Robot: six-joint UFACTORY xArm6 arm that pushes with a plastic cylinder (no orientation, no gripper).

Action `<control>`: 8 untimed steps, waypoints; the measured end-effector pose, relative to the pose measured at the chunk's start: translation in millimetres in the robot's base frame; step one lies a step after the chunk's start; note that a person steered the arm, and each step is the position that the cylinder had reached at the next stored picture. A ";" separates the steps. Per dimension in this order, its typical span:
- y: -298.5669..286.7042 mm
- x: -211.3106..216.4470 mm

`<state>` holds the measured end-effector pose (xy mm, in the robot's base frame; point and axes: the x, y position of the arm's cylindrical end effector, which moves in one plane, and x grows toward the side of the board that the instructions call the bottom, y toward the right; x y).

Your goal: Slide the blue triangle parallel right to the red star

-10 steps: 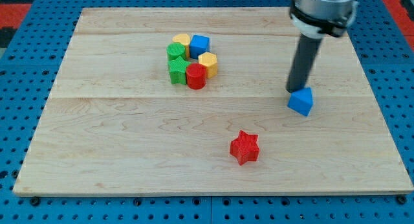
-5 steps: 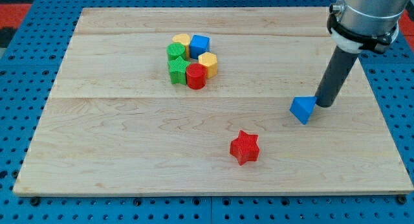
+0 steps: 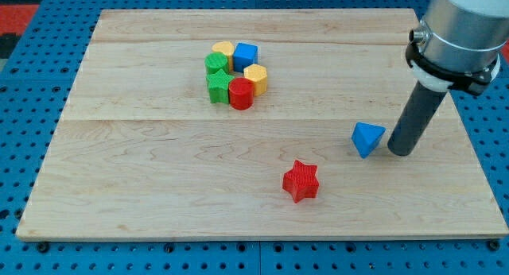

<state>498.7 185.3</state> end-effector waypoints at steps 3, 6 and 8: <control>-47.9 -39.8; -47.5 -31.6; -16.8 2.6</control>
